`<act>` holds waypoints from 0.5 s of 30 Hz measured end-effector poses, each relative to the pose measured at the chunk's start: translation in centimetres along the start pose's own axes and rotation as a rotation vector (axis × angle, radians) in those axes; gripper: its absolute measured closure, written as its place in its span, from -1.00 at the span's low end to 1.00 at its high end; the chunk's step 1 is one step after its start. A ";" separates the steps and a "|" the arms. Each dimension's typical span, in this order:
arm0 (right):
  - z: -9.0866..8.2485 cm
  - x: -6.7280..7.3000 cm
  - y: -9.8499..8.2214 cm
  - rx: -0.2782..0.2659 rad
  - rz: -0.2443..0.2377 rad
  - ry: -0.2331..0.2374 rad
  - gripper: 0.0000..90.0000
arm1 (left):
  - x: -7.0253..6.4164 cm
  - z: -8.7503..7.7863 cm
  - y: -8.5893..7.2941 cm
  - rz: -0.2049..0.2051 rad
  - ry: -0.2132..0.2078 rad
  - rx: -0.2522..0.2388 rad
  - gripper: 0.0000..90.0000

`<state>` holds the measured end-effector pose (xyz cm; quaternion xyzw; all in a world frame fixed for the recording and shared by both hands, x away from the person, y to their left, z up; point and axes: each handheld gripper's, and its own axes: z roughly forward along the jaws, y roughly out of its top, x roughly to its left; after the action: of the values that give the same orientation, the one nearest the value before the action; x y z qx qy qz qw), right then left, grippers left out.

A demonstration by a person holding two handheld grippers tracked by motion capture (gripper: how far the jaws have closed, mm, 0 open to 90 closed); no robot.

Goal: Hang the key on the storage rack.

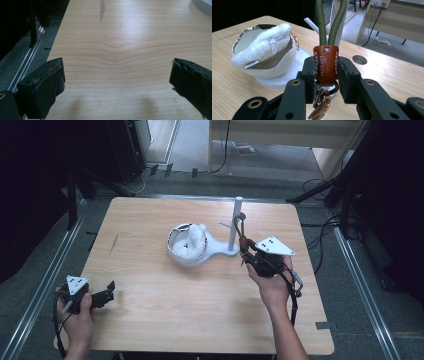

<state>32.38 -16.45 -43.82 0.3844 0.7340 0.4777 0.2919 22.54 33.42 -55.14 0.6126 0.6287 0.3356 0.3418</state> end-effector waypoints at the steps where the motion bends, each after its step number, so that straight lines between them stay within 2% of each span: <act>1: 0.1 0.0 0.0 0.001 0.002 0.000 0.56 | 0.0 0.0 0.0 0.000 0.000 0.000 -0.98; 15: 0.9 -0.2 -0.3 0.021 0.008 -0.016 0.56 | 0.0 0.0 0.0 0.000 0.000 0.000 -0.98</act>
<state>33.18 -16.27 -44.42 0.3942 0.7352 0.4679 0.2917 22.54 33.42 -55.14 0.6125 0.6287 0.3356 0.3418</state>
